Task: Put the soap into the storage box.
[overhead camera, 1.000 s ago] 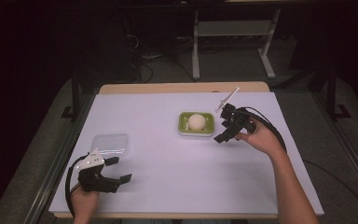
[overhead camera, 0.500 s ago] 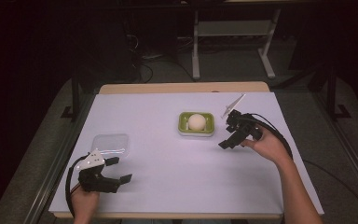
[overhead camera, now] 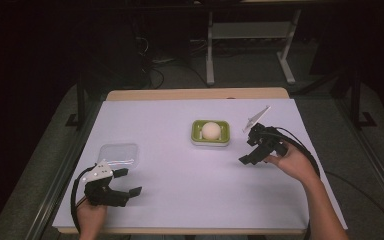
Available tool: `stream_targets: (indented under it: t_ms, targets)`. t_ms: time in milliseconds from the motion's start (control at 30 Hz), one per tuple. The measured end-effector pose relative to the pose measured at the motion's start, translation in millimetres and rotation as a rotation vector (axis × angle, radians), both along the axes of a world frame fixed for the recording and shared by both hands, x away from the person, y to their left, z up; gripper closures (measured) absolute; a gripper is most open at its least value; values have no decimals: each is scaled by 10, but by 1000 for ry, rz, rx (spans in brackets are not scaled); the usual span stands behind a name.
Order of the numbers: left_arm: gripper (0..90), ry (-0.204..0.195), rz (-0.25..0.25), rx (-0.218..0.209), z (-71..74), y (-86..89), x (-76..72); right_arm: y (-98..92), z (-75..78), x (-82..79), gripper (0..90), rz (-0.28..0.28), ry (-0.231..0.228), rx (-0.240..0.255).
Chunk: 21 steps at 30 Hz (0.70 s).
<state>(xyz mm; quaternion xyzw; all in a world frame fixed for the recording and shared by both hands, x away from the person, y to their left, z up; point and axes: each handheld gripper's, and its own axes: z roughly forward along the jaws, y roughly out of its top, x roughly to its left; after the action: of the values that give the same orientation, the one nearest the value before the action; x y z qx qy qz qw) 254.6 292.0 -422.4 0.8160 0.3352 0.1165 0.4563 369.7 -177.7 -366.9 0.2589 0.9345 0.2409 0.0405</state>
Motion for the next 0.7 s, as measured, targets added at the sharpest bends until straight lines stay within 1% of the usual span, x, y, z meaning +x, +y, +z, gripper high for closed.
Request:
stream_targets:
  t_ms: [233,467,500,533,700]
  targets:
    - [131,3,1,-2,-7,-6,2,-44,-34,-67,226,-5,2,0]
    - [131,3,1,1,-9,-11,2,-95,-88,-157,226,-6,-6,14]
    - [131,3,1,1,-9,-11,2,-97,-93,-173,227,-13,1,13]
    - [131,3,1,2,-9,-11,2,-107,-102,-181,227,-9,-8,11]
    - [131,2,-1,4,-10,-7,4,-144,-142,-243,230,-23,-6,19]
